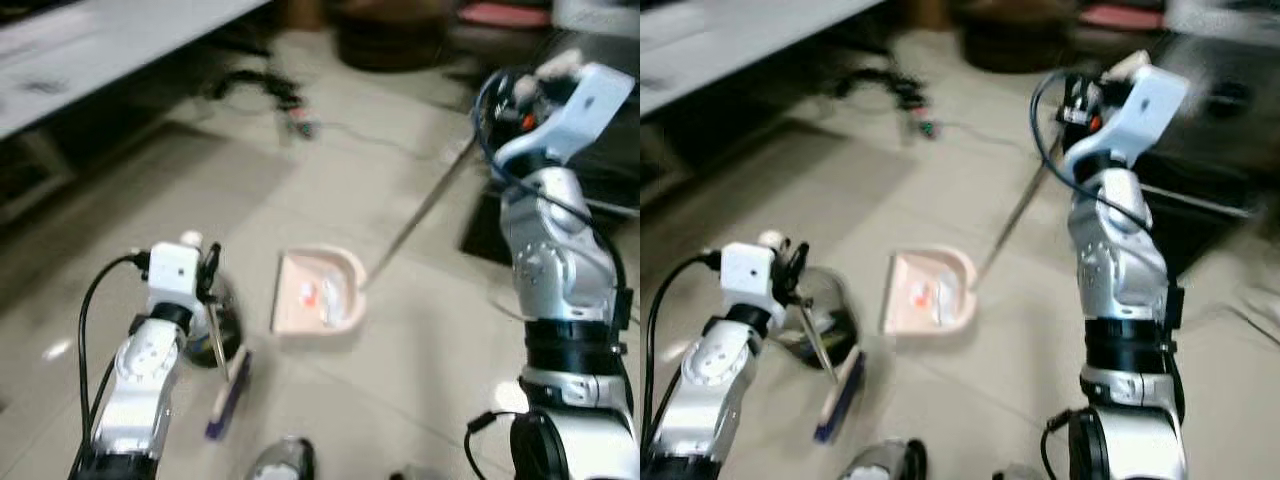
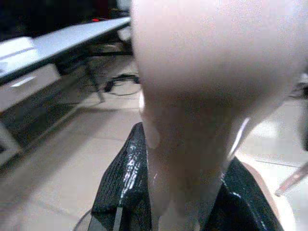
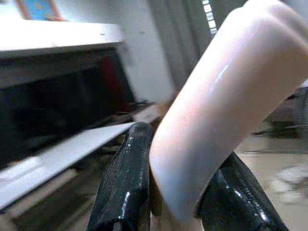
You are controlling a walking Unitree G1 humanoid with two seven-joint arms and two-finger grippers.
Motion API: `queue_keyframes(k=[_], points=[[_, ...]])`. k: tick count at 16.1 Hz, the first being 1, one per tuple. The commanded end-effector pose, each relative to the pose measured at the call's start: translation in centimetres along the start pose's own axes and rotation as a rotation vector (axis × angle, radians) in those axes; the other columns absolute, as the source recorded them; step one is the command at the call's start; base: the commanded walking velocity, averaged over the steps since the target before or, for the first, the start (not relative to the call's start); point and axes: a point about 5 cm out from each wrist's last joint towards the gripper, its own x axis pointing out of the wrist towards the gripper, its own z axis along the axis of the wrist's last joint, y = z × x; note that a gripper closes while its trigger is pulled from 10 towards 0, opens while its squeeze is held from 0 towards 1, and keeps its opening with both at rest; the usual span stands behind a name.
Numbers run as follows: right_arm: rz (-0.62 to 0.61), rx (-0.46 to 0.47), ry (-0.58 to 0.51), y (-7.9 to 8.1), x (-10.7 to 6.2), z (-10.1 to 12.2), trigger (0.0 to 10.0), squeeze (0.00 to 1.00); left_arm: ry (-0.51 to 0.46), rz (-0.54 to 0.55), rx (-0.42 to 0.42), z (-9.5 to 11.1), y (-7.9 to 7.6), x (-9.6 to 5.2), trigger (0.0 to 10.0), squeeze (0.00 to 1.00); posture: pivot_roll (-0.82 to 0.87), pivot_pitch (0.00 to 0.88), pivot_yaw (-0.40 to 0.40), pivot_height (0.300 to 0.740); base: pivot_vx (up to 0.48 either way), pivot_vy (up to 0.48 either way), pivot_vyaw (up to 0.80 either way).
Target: Sweep floor
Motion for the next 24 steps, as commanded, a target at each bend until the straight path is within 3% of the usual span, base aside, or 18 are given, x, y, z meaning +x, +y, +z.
queue_keyframes(k=[1, 6, 19, 24], points=[[0.027, 0.027, -0.051, 0.7, 0.4, 1.6, 10.0, 0.00, -0.028, 0.011, 0.022, 0.7, 0.1, -0.1, 10.0, 0.00, -0.04, 0.000, 0.062, 0.740, 0.244, 0.000, 0.80], [0.027, 0.041, -0.032, 1.2, 0.6, 0.6, 10.0, 0.00, 0.040, 0.008, 0.060, -0.7, -0.1, -0.6, 10.0, 0.00, -0.05, 0.000, 0.062, 0.740, 0.288, 0.000, 0.80], [0.117, -0.067, -0.047, 3.1, 0.6, -0.6, 10.0, 0.00, 0.049, 0.075, 0.057, -0.8, 0.6, -0.6, 10.0, 0.00, -0.04, 0.001, 0.038, 0.740, 0.299, 0.000, 0.00], [0.072, -0.073, -0.066, 2.5, 0.9, -0.6, 10.0, 0.00, 0.042, 0.080, 0.058, -0.6, 0.6, -0.3, 10.0, 0.00, -0.04, 0.000, 0.034, 0.740, 0.307, 0.000, 0.27]])
